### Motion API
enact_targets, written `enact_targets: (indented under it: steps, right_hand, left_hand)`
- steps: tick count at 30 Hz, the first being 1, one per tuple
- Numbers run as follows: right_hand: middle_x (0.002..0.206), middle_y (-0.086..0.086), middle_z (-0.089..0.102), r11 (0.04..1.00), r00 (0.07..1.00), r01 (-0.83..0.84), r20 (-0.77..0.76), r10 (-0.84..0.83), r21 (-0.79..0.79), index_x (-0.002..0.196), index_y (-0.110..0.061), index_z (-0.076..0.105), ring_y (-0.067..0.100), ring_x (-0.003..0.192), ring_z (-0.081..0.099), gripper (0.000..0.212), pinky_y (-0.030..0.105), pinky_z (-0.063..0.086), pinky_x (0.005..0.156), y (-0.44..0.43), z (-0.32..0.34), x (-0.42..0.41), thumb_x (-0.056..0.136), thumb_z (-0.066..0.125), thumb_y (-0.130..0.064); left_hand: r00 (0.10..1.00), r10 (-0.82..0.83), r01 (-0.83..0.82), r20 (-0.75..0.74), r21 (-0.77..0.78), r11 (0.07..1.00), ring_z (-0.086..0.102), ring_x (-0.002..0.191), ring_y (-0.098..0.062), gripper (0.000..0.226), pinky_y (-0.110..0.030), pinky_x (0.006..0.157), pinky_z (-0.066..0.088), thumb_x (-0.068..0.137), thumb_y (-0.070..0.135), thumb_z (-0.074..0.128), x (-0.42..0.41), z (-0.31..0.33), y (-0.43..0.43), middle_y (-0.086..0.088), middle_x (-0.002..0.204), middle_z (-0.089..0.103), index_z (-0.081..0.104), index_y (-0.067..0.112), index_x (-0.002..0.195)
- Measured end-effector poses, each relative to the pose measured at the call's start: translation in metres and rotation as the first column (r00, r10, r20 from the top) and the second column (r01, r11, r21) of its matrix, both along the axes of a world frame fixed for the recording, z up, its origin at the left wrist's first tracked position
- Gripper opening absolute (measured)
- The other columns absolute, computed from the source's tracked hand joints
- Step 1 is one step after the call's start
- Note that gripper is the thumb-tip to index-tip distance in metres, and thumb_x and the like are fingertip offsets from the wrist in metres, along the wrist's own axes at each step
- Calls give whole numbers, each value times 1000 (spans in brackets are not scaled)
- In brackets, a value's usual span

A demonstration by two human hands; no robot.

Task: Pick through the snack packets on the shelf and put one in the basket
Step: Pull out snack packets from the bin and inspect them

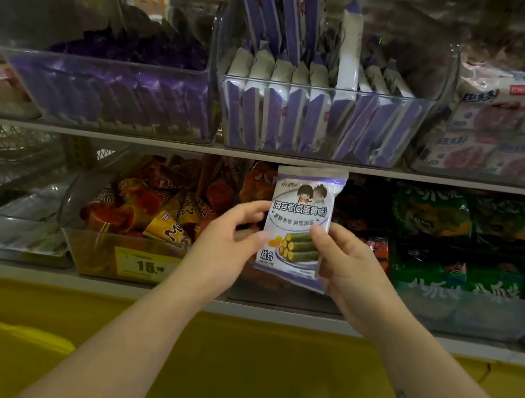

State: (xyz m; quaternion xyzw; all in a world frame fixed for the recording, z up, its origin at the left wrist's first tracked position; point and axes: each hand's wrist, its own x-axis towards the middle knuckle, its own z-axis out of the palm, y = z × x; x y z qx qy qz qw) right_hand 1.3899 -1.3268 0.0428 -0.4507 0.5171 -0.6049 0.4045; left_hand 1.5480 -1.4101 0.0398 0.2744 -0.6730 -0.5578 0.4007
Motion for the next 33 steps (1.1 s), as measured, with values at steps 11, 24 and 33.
enact_targets:
  steps: [11, 24, 33]
  right_hand:
    - [118, -15, 64, 995, 978, 37, -204, -55, -92, 146, -41, 30, 5, 102, 68, 70, 25, 58, 78, -4, -5, 4, 87, 66, -34]
    - [105, -9, 70, 996, 958, 14, -285, -40, -90, 108, -34, 51, 2, 98, 68, 45, 22, 58, 70, -2, -10, -2, 81, 74, -7]
    - [123, -16, 66, 972, 941, -220, -281, 187, -88, 140, -37, 39, 6, 113, 64, 75, 24, 55, 87, 8, 1, 1, 85, 65, 7]
  left_hand:
    - [885, -341, 425, -316, 252, 870, 67, 111, -26, 40, -38, 89, 57, 94, 25, 47, -2, 2, 9, -7, 123, 68, 49, 24, 135]
    - [960, -103, 124, -259, 67, 990, 68, 106, -16, 33, -31, 74, 58, 95, 11, 56, 1, -5, -8, 3, 111, 71, 62, 38, 114]
    - [887, -10, 181, -462, 328, 927, 68, 107, -24, 30, -47, 71, 59, 99, 13, 48, 12, -2, -20, -5, 110, 72, 58, 29, 122]
